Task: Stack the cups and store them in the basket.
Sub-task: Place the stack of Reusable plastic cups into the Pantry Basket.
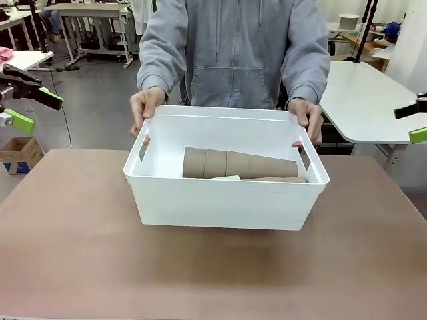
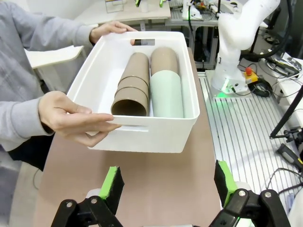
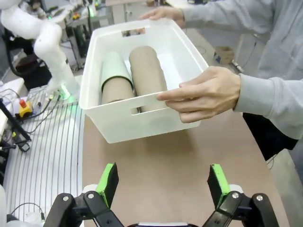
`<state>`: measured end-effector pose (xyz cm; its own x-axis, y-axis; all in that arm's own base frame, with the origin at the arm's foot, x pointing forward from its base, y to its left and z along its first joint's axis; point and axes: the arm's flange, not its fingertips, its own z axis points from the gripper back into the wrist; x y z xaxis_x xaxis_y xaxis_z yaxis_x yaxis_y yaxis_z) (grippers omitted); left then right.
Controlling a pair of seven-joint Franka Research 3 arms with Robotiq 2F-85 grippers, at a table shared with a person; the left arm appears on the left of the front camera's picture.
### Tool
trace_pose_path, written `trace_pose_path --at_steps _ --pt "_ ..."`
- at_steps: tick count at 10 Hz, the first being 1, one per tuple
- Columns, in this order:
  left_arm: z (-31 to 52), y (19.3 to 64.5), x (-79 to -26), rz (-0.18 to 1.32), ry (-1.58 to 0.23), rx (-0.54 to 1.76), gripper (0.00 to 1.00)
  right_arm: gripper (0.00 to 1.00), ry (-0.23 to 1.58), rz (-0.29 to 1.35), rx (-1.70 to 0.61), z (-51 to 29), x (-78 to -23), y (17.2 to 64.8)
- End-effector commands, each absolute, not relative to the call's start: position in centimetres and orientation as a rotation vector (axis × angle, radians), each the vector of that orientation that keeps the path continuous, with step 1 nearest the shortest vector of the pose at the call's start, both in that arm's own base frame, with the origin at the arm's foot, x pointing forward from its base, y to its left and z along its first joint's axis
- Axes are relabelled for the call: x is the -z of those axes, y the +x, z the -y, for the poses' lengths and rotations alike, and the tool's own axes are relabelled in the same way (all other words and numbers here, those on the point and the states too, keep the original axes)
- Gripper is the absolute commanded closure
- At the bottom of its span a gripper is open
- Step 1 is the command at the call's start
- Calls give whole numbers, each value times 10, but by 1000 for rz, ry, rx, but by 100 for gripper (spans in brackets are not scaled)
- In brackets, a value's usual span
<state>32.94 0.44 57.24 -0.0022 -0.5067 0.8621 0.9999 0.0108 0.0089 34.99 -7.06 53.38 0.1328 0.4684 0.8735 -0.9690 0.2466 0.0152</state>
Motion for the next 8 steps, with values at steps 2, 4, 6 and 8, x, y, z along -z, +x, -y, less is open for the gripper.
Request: trace_pose_path --at_steps 2,4,6,8 --pt "-5 329 -574 813 -805 1410 0 0 693 872 -1194 66 -537 348" --pt "-5 329 -574 813 -805 1410 0 0 693 872 -1194 66 -537 348" --pt "-5 329 -574 813 -805 1410 0 0 693 872 -1194 66 -537 348" --pt "-5 329 -574 813 -805 1410 0 0 693 872 -1194 66 -537 348"
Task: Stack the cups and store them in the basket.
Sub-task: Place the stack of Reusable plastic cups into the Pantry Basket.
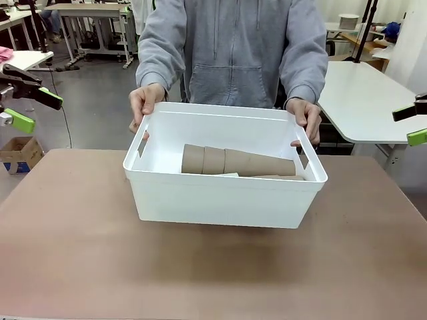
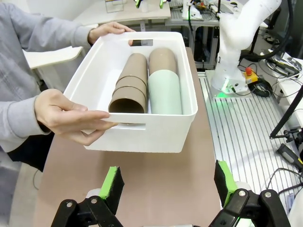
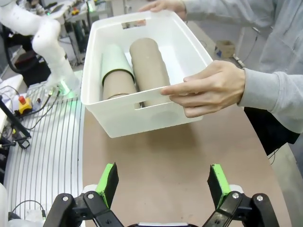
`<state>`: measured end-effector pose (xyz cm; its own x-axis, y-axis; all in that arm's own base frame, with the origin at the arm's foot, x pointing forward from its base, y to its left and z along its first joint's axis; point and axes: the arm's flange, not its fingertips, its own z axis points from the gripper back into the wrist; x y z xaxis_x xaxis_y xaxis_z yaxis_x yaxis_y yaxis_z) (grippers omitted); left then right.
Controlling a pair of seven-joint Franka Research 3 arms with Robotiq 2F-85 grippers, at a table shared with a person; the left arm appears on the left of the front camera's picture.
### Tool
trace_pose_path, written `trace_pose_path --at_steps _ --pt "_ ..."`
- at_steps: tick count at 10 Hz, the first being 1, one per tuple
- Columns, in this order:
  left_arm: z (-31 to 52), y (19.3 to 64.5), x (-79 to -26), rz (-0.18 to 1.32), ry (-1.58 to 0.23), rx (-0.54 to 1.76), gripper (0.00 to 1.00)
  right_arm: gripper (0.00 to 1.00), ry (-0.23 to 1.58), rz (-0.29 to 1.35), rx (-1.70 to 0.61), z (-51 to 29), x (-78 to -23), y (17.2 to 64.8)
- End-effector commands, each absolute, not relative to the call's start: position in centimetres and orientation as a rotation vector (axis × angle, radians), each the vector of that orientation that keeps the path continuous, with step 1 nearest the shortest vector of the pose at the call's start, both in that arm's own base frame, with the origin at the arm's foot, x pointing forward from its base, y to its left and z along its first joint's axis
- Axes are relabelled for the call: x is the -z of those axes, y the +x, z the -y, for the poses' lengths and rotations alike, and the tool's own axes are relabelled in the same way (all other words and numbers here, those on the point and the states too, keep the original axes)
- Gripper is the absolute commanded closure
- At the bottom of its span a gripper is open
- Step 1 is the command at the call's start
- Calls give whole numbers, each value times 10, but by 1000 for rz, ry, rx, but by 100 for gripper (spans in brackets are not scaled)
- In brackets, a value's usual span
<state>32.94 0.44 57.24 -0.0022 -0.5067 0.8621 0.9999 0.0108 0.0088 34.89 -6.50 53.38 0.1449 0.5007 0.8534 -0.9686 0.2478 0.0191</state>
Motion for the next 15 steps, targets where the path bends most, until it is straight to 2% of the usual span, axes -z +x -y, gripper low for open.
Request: trace_pose_path --at_steps 1,15 --pt "-5 329 -574 813 -805 1410 0 0 693 872 -1194 66 -537 348" --pt "-5 329 -574 813 -805 1410 0 0 693 872 -1194 66 -537 348"
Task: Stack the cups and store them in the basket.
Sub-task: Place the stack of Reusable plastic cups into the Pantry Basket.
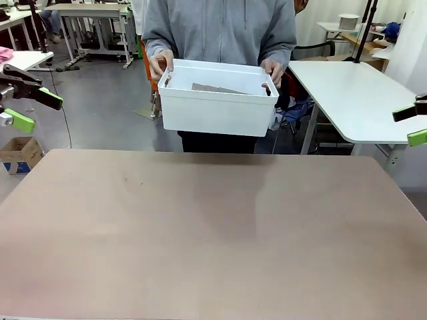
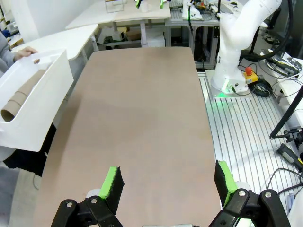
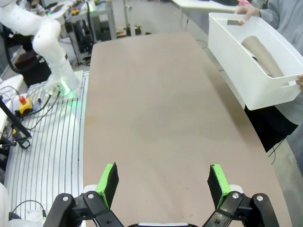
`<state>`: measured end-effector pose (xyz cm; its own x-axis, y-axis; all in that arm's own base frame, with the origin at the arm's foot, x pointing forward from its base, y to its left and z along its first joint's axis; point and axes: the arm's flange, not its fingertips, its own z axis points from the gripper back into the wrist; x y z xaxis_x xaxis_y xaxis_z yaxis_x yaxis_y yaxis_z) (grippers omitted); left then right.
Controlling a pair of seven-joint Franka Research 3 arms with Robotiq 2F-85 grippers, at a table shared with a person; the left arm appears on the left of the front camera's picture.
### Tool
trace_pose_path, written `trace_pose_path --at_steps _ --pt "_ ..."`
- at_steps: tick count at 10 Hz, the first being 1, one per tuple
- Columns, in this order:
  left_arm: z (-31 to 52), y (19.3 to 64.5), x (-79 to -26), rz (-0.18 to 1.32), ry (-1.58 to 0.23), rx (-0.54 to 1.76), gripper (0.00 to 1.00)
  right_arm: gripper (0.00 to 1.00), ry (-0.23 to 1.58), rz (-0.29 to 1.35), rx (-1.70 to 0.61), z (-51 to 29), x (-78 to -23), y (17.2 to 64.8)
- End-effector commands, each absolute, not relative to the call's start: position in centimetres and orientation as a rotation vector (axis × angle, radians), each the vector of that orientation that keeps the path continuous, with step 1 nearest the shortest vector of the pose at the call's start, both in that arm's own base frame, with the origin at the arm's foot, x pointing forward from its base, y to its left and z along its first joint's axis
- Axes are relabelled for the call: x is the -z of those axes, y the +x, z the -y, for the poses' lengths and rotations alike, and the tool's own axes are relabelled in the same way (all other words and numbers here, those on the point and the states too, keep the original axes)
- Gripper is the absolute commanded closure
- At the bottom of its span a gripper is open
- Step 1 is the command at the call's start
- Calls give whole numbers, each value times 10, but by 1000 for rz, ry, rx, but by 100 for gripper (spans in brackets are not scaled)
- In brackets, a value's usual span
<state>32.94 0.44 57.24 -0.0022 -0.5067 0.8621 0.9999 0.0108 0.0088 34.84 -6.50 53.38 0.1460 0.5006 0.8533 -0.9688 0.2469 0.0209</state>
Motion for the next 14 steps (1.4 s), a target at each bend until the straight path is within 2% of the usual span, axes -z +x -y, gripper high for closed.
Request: trace_pose_path --at_steps 1,14 --pt "-5 329 -574 813 -805 1410 0 0 693 872 -1194 66 -537 348" --pt "-5 329 -574 813 -805 1410 0 0 693 872 -1194 66 -537 348"
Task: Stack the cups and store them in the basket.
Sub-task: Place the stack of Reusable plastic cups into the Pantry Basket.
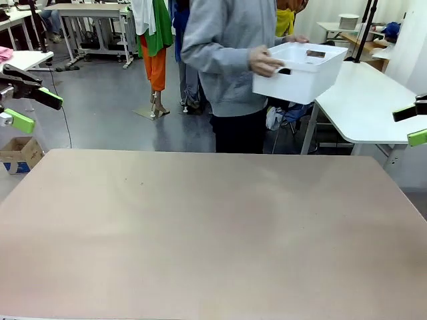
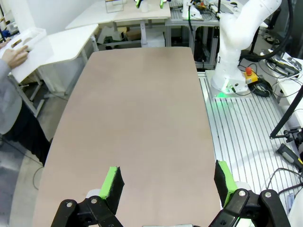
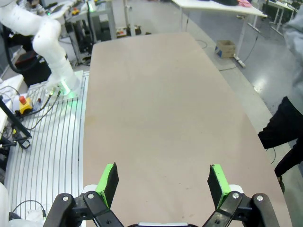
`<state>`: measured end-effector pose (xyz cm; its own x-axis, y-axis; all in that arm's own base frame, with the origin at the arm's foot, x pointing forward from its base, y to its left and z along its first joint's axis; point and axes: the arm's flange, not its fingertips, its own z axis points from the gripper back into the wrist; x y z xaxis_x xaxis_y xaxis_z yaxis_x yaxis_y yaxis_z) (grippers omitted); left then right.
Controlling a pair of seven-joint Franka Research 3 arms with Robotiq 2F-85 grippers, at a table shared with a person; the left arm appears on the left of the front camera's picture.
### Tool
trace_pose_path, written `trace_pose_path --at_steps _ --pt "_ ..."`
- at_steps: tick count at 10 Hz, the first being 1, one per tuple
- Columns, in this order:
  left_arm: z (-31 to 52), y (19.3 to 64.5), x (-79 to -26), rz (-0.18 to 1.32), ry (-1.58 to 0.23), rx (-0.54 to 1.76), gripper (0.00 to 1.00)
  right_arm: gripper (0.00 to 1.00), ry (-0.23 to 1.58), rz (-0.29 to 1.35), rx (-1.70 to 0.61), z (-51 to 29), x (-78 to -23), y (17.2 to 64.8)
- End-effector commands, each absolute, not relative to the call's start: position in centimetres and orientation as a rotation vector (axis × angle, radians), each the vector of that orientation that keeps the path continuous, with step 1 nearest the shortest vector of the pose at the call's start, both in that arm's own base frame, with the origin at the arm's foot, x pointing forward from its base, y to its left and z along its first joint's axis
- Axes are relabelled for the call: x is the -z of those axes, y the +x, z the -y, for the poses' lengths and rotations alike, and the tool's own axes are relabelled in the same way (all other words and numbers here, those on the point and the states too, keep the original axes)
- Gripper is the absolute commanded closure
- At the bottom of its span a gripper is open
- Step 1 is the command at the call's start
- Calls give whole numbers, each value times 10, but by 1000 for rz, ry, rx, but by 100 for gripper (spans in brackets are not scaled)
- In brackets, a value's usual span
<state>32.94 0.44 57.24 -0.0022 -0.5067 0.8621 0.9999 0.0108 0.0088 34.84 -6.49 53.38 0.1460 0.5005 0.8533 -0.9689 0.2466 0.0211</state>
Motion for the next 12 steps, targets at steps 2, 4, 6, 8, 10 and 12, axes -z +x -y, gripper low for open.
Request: trace_pose_path --at_steps 2,4,6,8,10,12 --pt "-5 329 -574 813 -805 1410 0 0 693 872 -1194 66 -537 348" --pt "-5 329 -574 813 -805 1410 0 0 693 872 -1194 66 -537 348" --pt "-5 329 -574 813 -805 1410 0 0 693 872 -1194 66 -537 348" --pt "-5 329 -574 813 -805 1410 0 0 693 872 -1194 66 -537 348" --pt "-5 329 -574 813 -805 1410 0 0 693 872 -1194 66 -537 348" --pt "-5 329 -574 813 -805 1410 0 0 693 872 -1194 66 -537 348"
